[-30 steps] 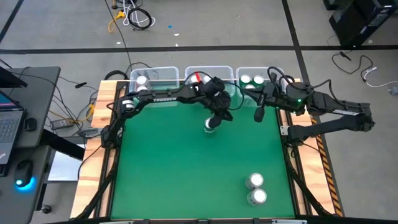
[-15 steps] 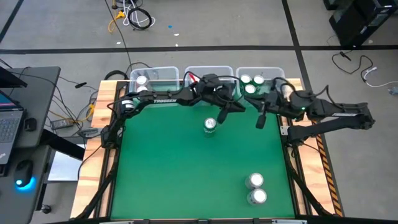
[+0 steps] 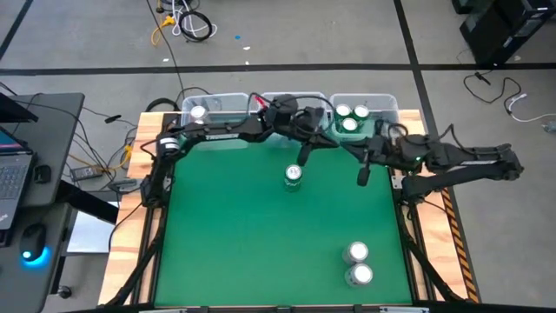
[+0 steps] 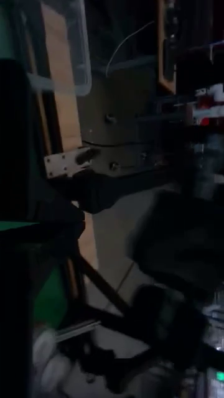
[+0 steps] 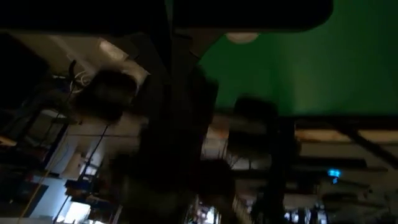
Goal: Sort soda cans
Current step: Put the green soda can into the right transparent bin
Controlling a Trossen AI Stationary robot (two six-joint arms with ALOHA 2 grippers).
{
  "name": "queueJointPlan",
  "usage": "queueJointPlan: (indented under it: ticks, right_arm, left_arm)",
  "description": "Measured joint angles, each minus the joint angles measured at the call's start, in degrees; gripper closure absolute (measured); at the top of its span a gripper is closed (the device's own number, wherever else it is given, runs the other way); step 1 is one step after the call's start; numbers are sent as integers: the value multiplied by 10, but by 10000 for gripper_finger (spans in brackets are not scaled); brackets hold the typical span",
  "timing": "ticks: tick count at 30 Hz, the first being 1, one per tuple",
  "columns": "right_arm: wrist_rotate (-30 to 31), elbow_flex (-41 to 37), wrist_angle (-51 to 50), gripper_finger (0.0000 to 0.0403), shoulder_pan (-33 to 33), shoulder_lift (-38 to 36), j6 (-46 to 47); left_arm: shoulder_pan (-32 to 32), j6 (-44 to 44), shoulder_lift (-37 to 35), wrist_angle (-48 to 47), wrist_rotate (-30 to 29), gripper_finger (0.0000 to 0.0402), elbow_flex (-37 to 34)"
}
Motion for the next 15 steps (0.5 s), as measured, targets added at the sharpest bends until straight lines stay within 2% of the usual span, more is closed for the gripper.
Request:
queueJointPlan:
  ticks: [4,7,11,15]
  right_arm:
    - [0,-49,35,403,0,-1,4]
    - [-1,-81,81,403,0,2,21]
    - [-23,-119,157,403,1,31,47]
    - [-52,-134,221,403,1,99,77]
  left_arm:
    - [6,55,-51,5,-27,399,-77]
    - [15,70,-106,38,-50,400,-163]
    - [24,69,-196,120,-57,400,-306]
    - [22,68,-296,197,-91,401,-454]
